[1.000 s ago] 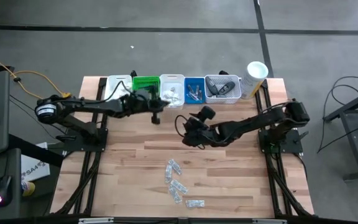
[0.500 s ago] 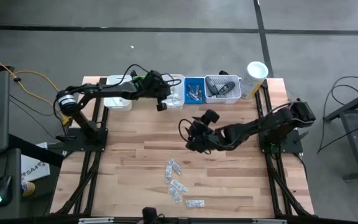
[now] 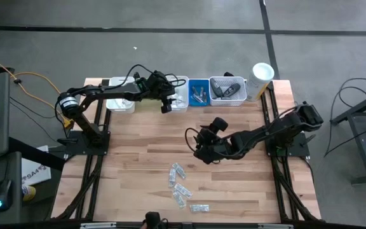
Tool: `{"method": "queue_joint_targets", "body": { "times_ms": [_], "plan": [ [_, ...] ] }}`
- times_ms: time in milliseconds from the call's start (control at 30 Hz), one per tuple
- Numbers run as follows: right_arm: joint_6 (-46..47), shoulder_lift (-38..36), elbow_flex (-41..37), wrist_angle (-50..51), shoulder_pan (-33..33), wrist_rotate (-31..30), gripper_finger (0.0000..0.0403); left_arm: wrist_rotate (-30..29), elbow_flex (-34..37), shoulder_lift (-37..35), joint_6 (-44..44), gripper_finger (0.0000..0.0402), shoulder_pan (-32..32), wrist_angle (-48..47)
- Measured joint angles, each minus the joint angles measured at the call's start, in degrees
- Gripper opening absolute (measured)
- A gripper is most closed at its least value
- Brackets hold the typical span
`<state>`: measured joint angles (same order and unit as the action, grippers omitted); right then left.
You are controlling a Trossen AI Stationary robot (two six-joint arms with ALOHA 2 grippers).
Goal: Pick & Place Travel size toiletries
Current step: Put the white bandage into the middle white bin
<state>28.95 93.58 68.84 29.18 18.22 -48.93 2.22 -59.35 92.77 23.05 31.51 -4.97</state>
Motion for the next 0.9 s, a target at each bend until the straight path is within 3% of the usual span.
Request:
{"method": "queue_joint_targets", "body": {
  "times_ms": [300, 467, 600, 900],
  "plan": [
    [7.41, 0.00, 0.00, 3.32, 3.83, 0.03, 0.0246, 2.52, 0.02, -5.48, -2.50, 0.0189, -0.02, -6.82],
    [10.91, 0.01, 0.00, 3.50, 5.50, 0.51, 0.0246, 9.34, 0.02, -9.22, -6.93, 0.0167, -0.37, -14.73],
    [11.39, 1.04, 0.00, 2.78, 6.87, 4.89, 0.0246, 12.38, 2.61, -9.89, -6.99, 0.0151, -3.42, -16.84],
    [17.63, 6.77, 0.00, -5.90, 9.05, 12.15, 0.0246, 12.39, 10.20, -10.43, -6.09, 0.0124, -14.20, -15.64]
  ]
}}
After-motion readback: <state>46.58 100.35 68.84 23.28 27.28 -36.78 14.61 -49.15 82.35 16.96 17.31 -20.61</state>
